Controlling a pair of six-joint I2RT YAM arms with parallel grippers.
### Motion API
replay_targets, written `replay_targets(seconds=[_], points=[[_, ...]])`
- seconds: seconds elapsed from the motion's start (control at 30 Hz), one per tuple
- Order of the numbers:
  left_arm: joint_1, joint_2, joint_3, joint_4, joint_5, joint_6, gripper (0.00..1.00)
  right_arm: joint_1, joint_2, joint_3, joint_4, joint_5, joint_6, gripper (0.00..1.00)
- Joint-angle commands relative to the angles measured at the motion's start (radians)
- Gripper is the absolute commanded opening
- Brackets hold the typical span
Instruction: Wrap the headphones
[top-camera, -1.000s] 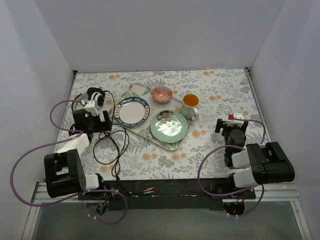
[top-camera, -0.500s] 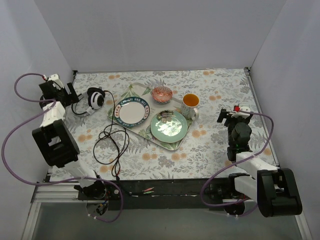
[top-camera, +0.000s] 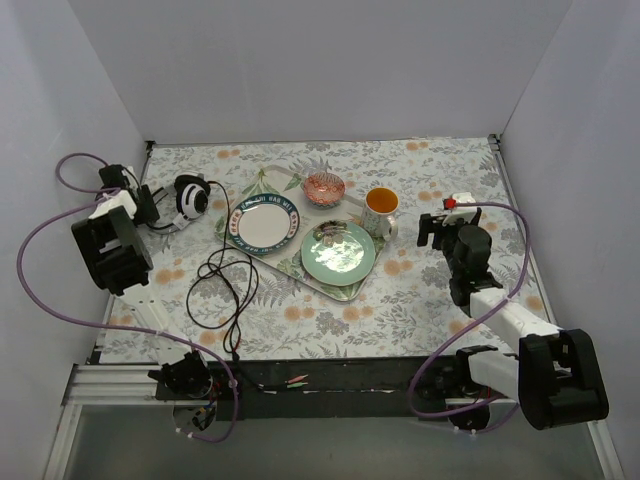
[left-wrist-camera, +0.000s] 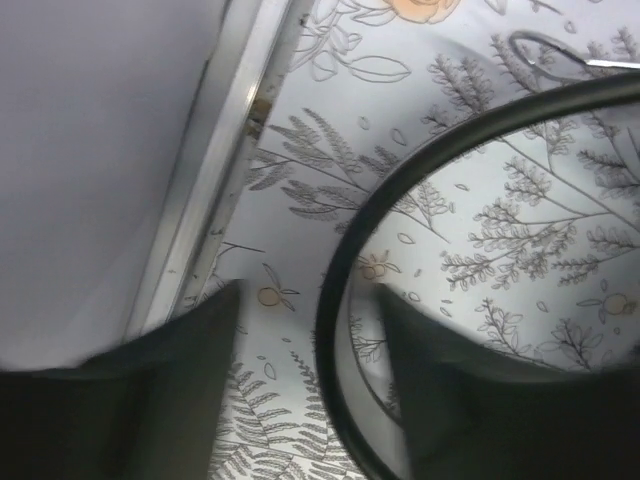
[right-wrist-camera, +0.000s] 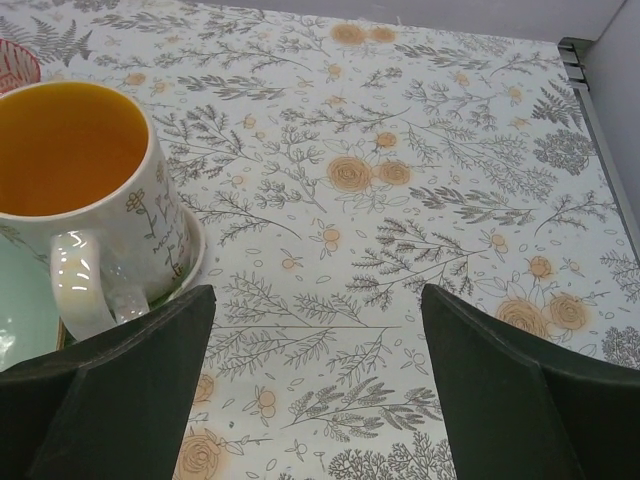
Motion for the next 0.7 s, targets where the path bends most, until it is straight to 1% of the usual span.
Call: replay_targets(seconds=[0.0, 0.03, 0.07, 0.1, 0.27, 0.33, 0.37, 0.4, 0.43, 0.5, 0.53, 0.57, 0.6, 0.67], points=[[-0.037, -0.015, -0.016, -0.059, 0.059, 0.037, 0.35, 0.026, -0.010, 0.066, -0.022, -0.022, -0.023, 0.92], [-0.041, -0.021, -0.025, -0.060, 0.097, 0.040, 0.27, 0.033, -0.019, 0.069, -0.032, -0.017, -0.032, 0.92], [-0.043, -0.031, -0.030, -0.062, 0.113, 0.040, 0.09, 0.049, -0.025, 0.078, -0.038, -0.011, -0.040, 0.91], [-0.051, -0.050, -0.034, -0.065, 0.128, 0.037, 0.00, 0.062, -0.030, 0.081, -0.051, 0.007, -0.049, 0.92], [-0.066, -0.154, -0.057, -0.070, 0.219, 0.012, 0.00, 0.180, -0.062, 0.135, -0.101, 0.047, -0.153, 0.91], [-0.071, -0.234, -0.070, -0.070, 0.245, 0.003, 0.00, 0.245, -0.074, 0.164, -0.145, 0.047, -0.193, 0.91], [-0.078, -0.271, -0.074, -0.070, 0.252, 0.003, 0.00, 0.272, -0.077, 0.206, -0.163, 0.042, -0.201, 0.91], [-0.087, -0.333, -0.080, -0.070, 0.255, 0.006, 0.00, 0.298, -0.084, 0.230, -0.180, 0.042, -0.209, 0.91], [-0.098, -0.372, -0.088, -0.068, 0.255, 0.014, 0.00, 0.356, -0.085, 0.257, -0.212, 0.041, -0.215, 0.91], [-0.150, -0.444, -0.109, -0.068, 0.233, 0.028, 0.00, 0.420, -0.085, 0.331, -0.222, 0.033, -0.226, 0.91], [-0.173, -0.522, -0.117, -0.067, 0.219, 0.041, 0.00, 0.489, -0.082, 0.352, -0.214, 0.030, -0.233, 0.90], [-0.224, -0.556, -0.129, -0.064, 0.181, 0.052, 0.00, 0.529, -0.076, 0.374, -0.207, 0.041, -0.261, 0.90], [-0.248, -0.596, -0.136, -0.059, 0.164, 0.060, 0.00, 0.612, -0.056, 0.424, -0.197, 0.052, -0.278, 0.90], [-0.311, -0.679, -0.130, -0.050, 0.106, 0.072, 0.00, 0.690, -0.022, 0.486, -0.176, 0.108, -0.313, 0.90]])
